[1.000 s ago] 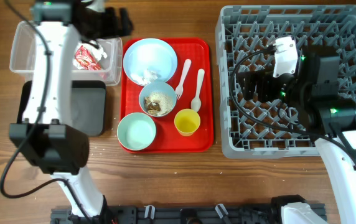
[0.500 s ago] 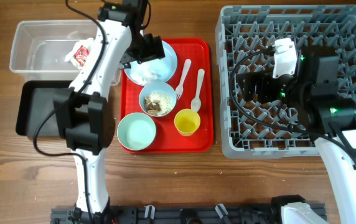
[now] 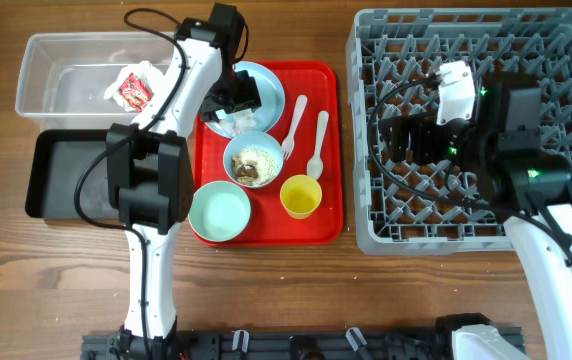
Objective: Sort waste into correct bins and load items into the dishwasher rack
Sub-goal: 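Carry wrapper and tissue with left gripper into the clear plastic bin, then release trash in bin and lift left gripper away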
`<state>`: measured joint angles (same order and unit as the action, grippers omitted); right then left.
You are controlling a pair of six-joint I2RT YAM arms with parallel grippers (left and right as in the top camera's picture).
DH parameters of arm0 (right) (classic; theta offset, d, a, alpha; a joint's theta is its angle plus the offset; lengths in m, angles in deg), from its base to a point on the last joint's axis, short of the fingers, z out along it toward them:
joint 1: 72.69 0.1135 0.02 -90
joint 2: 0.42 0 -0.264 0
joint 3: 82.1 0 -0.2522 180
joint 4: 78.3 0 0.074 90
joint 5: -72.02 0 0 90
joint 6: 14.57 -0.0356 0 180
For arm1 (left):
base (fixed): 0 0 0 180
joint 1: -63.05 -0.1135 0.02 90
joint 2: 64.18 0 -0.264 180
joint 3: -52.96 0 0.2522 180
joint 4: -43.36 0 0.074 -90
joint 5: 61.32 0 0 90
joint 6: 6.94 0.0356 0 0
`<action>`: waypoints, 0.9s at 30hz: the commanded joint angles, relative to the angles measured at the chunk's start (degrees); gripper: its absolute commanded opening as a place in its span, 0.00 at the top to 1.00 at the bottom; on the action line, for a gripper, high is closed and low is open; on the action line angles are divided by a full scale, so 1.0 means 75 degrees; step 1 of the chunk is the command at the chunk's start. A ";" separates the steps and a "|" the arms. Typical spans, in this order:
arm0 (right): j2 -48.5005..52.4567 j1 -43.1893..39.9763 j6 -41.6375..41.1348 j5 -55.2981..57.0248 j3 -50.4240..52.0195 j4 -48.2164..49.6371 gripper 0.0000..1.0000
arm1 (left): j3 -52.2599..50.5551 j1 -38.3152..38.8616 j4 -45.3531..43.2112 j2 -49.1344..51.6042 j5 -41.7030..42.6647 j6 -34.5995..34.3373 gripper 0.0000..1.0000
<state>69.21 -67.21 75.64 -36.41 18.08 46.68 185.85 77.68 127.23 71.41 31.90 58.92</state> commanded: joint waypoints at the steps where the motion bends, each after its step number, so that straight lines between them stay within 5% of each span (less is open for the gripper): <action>1: 0.0204 0.0032 -0.0050 -0.0131 -0.0175 -0.0029 0.00 | -0.0341 0.0087 -0.0184 0.0157 -0.0102 -0.0015 0.29; 8: 0.0318 0.0032 -0.0047 -0.0131 -0.0175 -0.0052 0.00 | -0.1003 0.0137 -0.1046 0.0198 -0.0099 -0.0017 0.40; 9: 0.0318 0.0032 -0.0047 -0.0131 -0.0175 -0.0052 0.00 | -0.1020 0.0143 -0.1096 0.0198 -0.0099 -0.0017 0.48; 12: 0.0318 0.0032 -0.0047 -0.0131 -0.0175 -0.0052 0.00 | -0.1029 0.0157 -0.1227 0.0210 -0.0099 -0.0017 0.96; 27: 0.0318 0.0032 -0.0041 -0.0128 -0.0175 -0.0047 0.00 | -0.0017 -0.0385 -0.1300 -0.1786 -0.0213 0.0431 0.96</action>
<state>71.00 -67.21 75.64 -36.41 18.08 46.33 181.56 77.88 117.90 67.73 31.92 60.52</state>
